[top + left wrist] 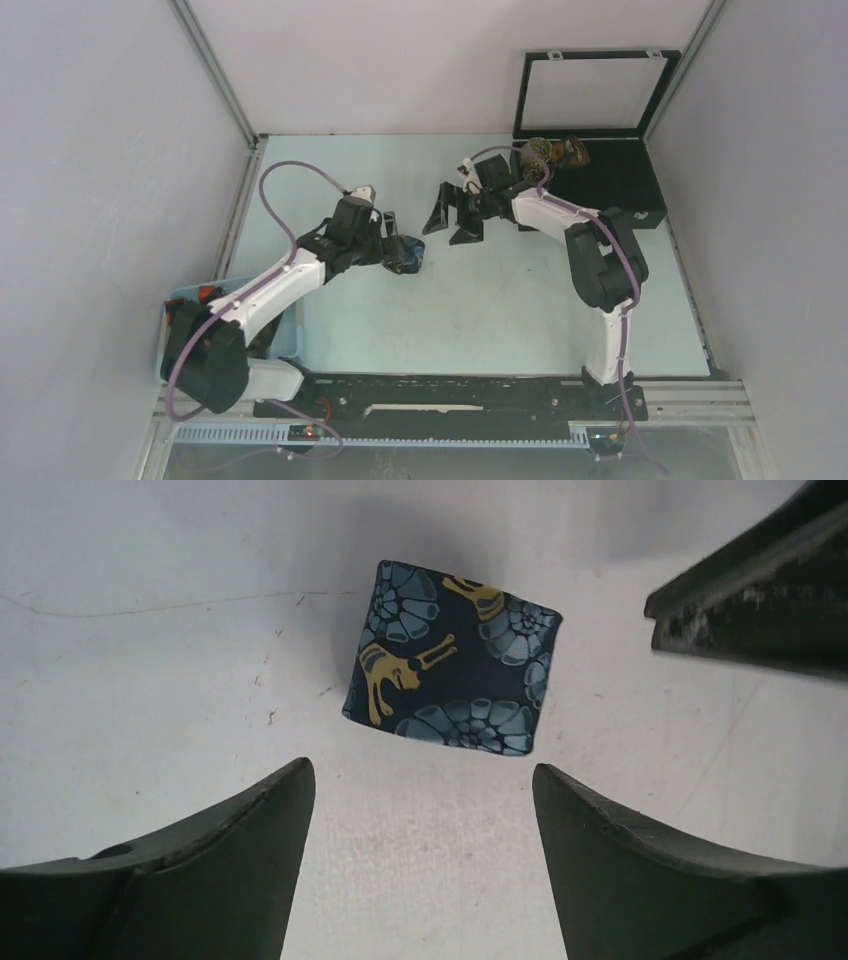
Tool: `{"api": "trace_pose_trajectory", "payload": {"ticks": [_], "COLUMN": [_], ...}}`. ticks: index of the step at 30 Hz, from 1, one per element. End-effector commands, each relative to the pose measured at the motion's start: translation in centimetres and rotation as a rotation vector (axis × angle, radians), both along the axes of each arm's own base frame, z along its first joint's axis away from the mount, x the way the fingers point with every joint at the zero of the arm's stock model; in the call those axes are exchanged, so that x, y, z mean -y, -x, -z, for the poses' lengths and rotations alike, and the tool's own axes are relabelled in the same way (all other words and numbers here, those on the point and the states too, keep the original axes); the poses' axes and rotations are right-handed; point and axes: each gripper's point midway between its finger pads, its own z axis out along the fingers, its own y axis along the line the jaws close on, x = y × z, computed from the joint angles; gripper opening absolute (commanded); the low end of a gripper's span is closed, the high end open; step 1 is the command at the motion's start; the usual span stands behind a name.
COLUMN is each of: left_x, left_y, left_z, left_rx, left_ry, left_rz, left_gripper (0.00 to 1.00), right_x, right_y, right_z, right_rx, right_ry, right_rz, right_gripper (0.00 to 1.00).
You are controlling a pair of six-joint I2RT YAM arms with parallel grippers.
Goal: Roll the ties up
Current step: Pick up the tie at the center of the board.
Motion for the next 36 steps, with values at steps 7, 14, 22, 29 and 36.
{"api": "trace_pose_trajectory", "payload": {"ticks": [7, 14, 22, 29, 36], "left_x": [0.2, -0.4, -0.7, -1.0, -1.0], "left_y": [-3.0, -3.5, -3.7, -3.8, -3.7], "left_z": [0.9, 3.3, 5.0, 5.5, 6.0], "left_rx": [-0.009, -0.056, -0.097, -0.116, -0.13], "left_ry": [0.047, 0.046, 0.042, 0.047, 0.05], "left_rz": [0.105, 0.098, 0.082, 0.071, 0.07], "left_gripper": [0.81, 0.73, 0.65, 0.61, 0.58], "right_x": [-4.9, -5.7, -5.9, -6.3, -6.5], "right_y": [2.9, 3.6, 4.3, 4.4, 4.4], "right_z": [1.0, 3.8, 6.8, 7.7, 7.9], "right_rx": [0.013, -0.01, -0.035, -0.042, -0.047], "right_ry": [-0.112, -0.068, -0.014, -0.017, -0.026], "right_rz": [-0.082, -0.088, -0.095, -0.099, -0.1], "right_gripper": [1.0, 1.0, 0.92, 0.76, 0.57]}}
